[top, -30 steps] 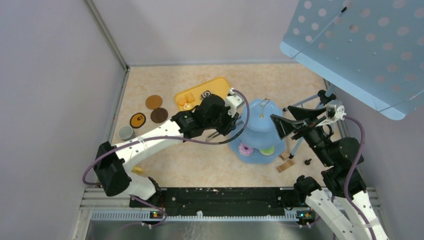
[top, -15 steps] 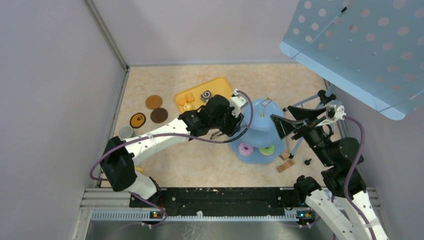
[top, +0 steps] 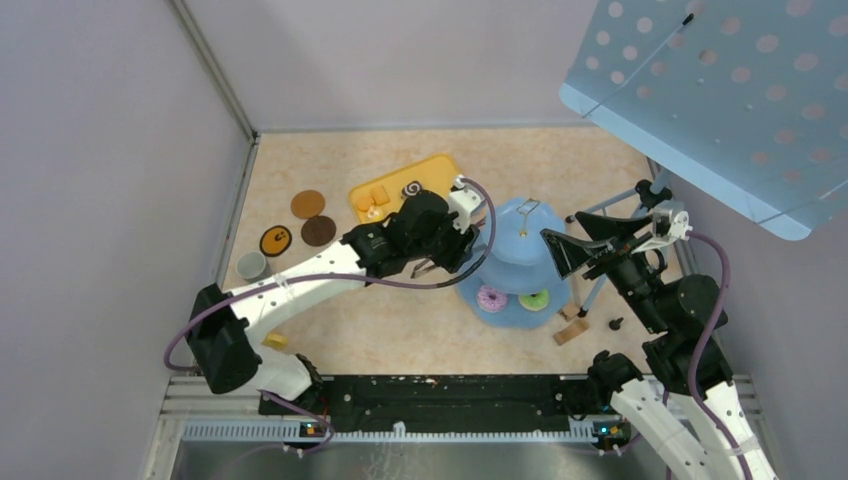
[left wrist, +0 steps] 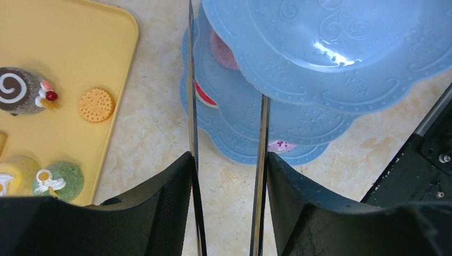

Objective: Serve the afternoon tea

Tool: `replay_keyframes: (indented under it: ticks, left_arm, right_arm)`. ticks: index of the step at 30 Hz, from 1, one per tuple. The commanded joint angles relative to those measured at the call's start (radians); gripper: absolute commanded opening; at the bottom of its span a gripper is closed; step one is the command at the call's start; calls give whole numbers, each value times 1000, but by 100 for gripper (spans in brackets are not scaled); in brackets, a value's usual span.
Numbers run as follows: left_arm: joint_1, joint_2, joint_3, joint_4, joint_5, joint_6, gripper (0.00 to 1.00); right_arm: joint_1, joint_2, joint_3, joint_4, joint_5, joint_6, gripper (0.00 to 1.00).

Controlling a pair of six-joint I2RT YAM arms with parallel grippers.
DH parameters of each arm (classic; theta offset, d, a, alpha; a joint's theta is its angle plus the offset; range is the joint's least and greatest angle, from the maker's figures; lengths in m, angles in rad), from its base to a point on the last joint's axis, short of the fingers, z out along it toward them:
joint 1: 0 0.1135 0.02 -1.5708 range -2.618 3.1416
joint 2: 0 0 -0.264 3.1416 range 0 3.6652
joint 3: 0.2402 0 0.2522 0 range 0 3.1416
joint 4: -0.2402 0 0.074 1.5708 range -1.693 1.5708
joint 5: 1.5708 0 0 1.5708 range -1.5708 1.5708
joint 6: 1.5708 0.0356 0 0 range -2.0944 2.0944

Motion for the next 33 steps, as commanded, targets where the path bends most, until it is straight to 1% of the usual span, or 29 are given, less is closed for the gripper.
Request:
replay_keyframes:
  ticks: [1,4,8,10,11,16,19,21,22,24,27,29,31,33]
  left_arm:
    - [-3,-95,-19,16,-11,-3,58]
    - [-3,-115,-36,-1,40,-2,59]
    - [-3,-133,-49,-70,22,-4,58]
    - [-2,-160,-68,-111,0,-6,56]
    - [-1,-178,-80,-132,-38,-6,56]
    - [17,-312,-116,-258,-134,-13,54]
    - [42,-387,-134,-265,-179,-30,54]
    - [86,-406,-146,-242,-218,-60,58]
    - [127,-396,-140,-241,-222,-76,59]
    - [258,-348,-116,-243,-198,-113,60]
    - [395,-237,-38,-226,-122,-155,60]
    - [423,-141,32,-203,-116,-166,60]
    - [429,-20,112,-195,-145,-166,61]
    - [437,70,180,-189,-168,-164,61]
  right_arm:
    - [-8,-7,18,41,-8,7,97]
    - [-8,-5,15,45,-8,9,97]
    - [-8,-3,15,45,-9,8,97]
    - [-8,-5,19,38,-9,5,97]
    - [-9,-6,20,32,-9,3,97]
    - [-9,-8,17,32,-7,-5,97]
    - [-9,-7,6,52,-13,-6,97]
    - [-8,-6,-6,71,-18,-1,97]
    - [-8,-3,-11,78,-21,2,97]
    - [-8,3,-10,84,-25,2,97]
    - [-9,6,-7,81,-28,-2,97]
    - [-8,5,-4,76,-26,-6,97]
    - [-8,2,-5,75,-23,-7,97]
    - [-8,0,-7,77,-22,-3,97]
